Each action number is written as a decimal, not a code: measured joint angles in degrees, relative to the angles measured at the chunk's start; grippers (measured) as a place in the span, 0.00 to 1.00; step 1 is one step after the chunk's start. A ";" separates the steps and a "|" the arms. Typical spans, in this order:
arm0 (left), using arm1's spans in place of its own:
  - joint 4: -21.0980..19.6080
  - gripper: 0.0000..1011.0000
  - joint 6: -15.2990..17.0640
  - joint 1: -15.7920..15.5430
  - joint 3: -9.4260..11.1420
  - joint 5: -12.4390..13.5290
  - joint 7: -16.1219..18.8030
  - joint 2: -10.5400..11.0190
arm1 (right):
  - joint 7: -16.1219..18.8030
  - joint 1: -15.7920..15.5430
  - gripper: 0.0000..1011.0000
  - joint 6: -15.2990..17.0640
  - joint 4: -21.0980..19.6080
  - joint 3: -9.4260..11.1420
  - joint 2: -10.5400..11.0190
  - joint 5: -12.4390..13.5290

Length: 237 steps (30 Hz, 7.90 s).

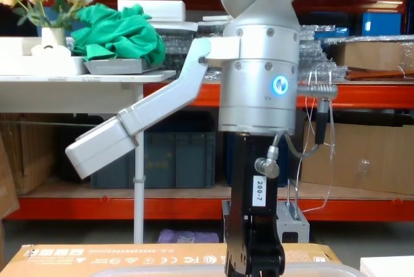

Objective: Use one hand to grasp the basket and place it at the designated location.

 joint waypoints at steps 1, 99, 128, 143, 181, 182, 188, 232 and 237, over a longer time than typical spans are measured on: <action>0.00 0.00 0.00 0.00 0.00 0.00 0.00 0.00 | -0.19 -0.07 0.99 0.09 0.01 0.00 -0.02 -0.30; 0.00 0.00 0.00 0.00 0.00 0.00 0.00 0.00 | -4.64 -0.87 0.01 2.88 -1.66 0.08 -0.20 -8.15; 0.00 0.00 0.00 0.00 0.00 0.00 0.00 0.00 | -3.47 0.67 0.00 2.56 0.00 0.87 -0.94 -6.27; 0.00 0.00 0.00 0.00 0.00 0.00 0.00 0.00 | -2.53 2.80 0.00 3.63 1.30 1.82 -1.03 -5.63; 0.00 0.00 0.00 0.00 0.00 0.00 0.00 0.00 | -0.38 6.75 0.00 13.08 1.26 5.10 1.39 -5.24; 0.02 0.00 0.00 0.00 0.00 0.01 0.00 0.00 | -0.40 6.79 0.00 13.69 1.22 5.21 1.66 -5.37; 0.00 0.00 0.00 0.00 0.00 0.00 0.00 0.00 | -0.36 6.90 0.00 17.00 0.65 5.79 3.20 -5.99; 0.00 0.00 0.00 0.00 0.00 0.00 0.00 0.00 | 4.89 6.05 0.00 38.45 -5.24 7.59 12.88 -9.06; 0.01 0.00 0.00 0.00 0.00 0.00 0.00 0.00 | 5.14 6.04 0.00 39.82 -6.31 7.68 14.14 -9.57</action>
